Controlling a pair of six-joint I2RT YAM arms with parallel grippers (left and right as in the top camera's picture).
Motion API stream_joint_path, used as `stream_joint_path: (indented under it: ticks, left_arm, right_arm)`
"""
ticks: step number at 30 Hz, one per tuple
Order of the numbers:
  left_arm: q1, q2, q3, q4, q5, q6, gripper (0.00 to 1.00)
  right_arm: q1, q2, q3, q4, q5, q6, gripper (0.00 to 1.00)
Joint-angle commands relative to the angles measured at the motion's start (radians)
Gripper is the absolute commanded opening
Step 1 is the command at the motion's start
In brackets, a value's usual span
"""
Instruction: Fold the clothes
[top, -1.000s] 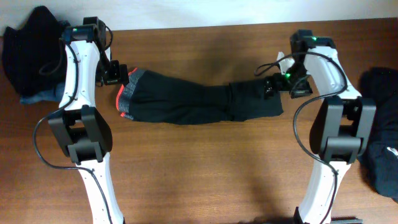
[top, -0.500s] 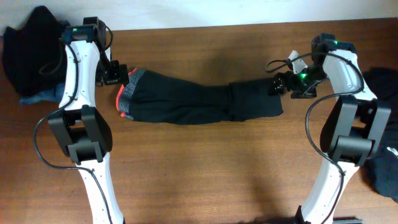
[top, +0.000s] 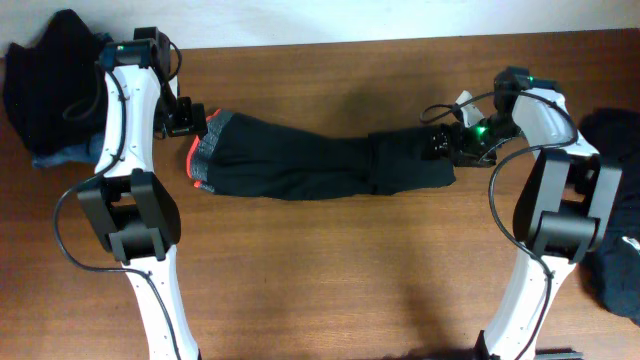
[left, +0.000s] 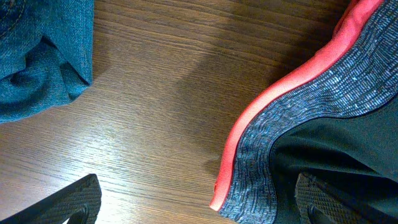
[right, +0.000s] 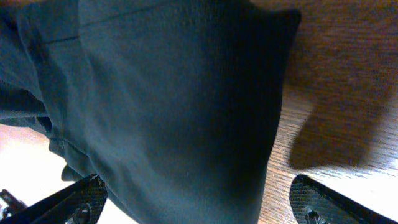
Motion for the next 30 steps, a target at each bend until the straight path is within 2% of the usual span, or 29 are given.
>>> stream_joint_path:
  ticks: [1, 17, 20, 23, 26, 30]
  left_arm:
    - [0.003, -0.026, -0.008, -0.001, 0.01, -0.009, 0.99]
    - [0.003, -0.026, -0.008, 0.003, 0.01, -0.009, 0.99]
    - [0.003, -0.026, -0.008, 0.003, 0.01, -0.009, 0.99]
    - [0.003, -0.026, -0.008, 0.003, 0.01, -0.009, 0.99]
    - [0.003, -0.026, -0.008, 0.003, 0.01, -0.009, 0.99]
    - [0.003, -0.026, -0.008, 0.003, 0.01, -0.009, 0.99]
  right_arm:
    - [-0.001, 0.034, -0.008, 0.003, -0.036, -0.014, 0.99]
    - [0.001, 0.083, -0.011, 0.01, -0.088, -0.007, 0.99]
    - [0.001, 0.095, -0.011, 0.009, -0.086, -0.003, 0.88]
    - [0.001, 0.098, -0.011, 0.01, -0.08, -0.003, 0.65]
    - [0.0, 0.098, -0.011, 0.01, -0.08, 0.014, 0.55]
    - [-0.002, 0.098, -0.01, 0.012, -0.049, 0.055, 0.34]
